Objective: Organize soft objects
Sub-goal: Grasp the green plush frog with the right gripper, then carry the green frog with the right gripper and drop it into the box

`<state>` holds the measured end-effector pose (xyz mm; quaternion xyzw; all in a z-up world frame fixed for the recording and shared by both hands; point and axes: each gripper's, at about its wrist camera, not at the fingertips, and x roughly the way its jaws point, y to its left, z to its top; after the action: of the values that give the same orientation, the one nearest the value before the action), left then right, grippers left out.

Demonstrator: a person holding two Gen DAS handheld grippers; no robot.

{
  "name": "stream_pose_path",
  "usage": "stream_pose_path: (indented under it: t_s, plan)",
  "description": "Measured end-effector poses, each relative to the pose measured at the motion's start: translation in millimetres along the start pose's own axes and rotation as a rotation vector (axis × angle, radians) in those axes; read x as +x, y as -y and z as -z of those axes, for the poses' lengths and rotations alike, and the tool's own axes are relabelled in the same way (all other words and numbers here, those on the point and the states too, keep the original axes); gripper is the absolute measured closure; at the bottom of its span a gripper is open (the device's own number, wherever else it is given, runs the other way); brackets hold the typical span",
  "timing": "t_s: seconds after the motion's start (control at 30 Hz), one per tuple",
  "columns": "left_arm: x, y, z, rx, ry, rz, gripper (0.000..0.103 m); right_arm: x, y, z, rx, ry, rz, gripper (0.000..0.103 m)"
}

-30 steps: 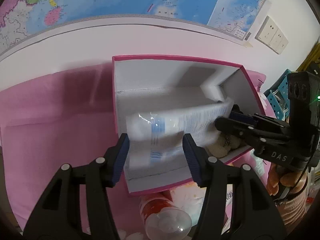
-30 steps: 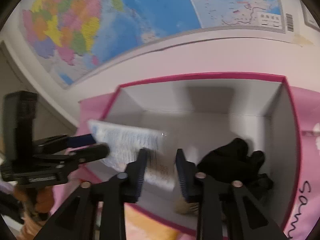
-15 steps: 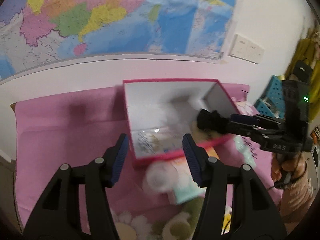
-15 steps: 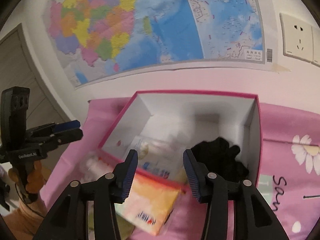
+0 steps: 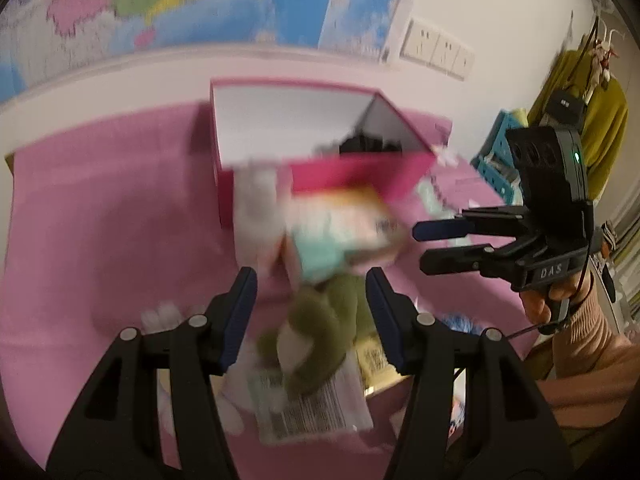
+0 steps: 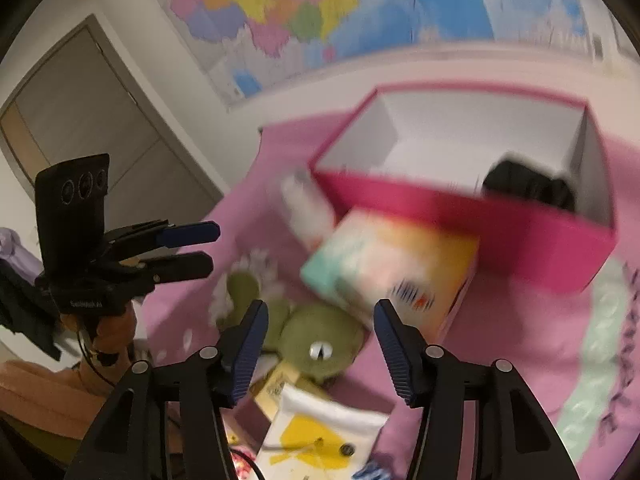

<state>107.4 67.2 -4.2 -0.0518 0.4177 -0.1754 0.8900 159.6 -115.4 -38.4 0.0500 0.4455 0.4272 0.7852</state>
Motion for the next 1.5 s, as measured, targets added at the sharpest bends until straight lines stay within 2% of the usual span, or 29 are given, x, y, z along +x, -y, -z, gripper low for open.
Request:
stream_pose_path:
  t_s: [0.2,0.5,0.6,0.7,0.93,1.13,1.5]
  plan:
    - [21.8,4.6,30.5,-0.016,-0.101,0.01,0.045,33.8,8.3,16.7,0.067,-0.061,-0.016,0.033]
    - [27.1,5.2,40.8,-0.027,-0.116,0.009,0.045,59.9,10.9,18.2,0.113,-0.061,-0.069,0.033]
    - [28.0,6.1,41.8,-0.02,-0.118,-0.001,0.048,59.4,8.7,20.7,0.106,-0.048,-0.044,0.042]
    - [29.2,5.9,41.2,-0.024,-0.118,0.015,0.048,56.8,8.2,23.0,0.108,-0.036,-0.041,0.044]
    - [25.7,8.6,38.1,-0.032,-0.101,0.022,0.048,36.9,-6.0,23.4,0.06,0.013,0.012,0.046]
    - [7.5,21.9,29.0,-0.001,-0.043,0.041,0.048,5.0,-19.9,24.8,0.022,0.081,0.047,0.046]
    - [-9.4,44.7,-20.1,0.084,0.054,0.031,0.048,-58.5,-31.9,3.4,-0.029,0.243,0.107,0.048]
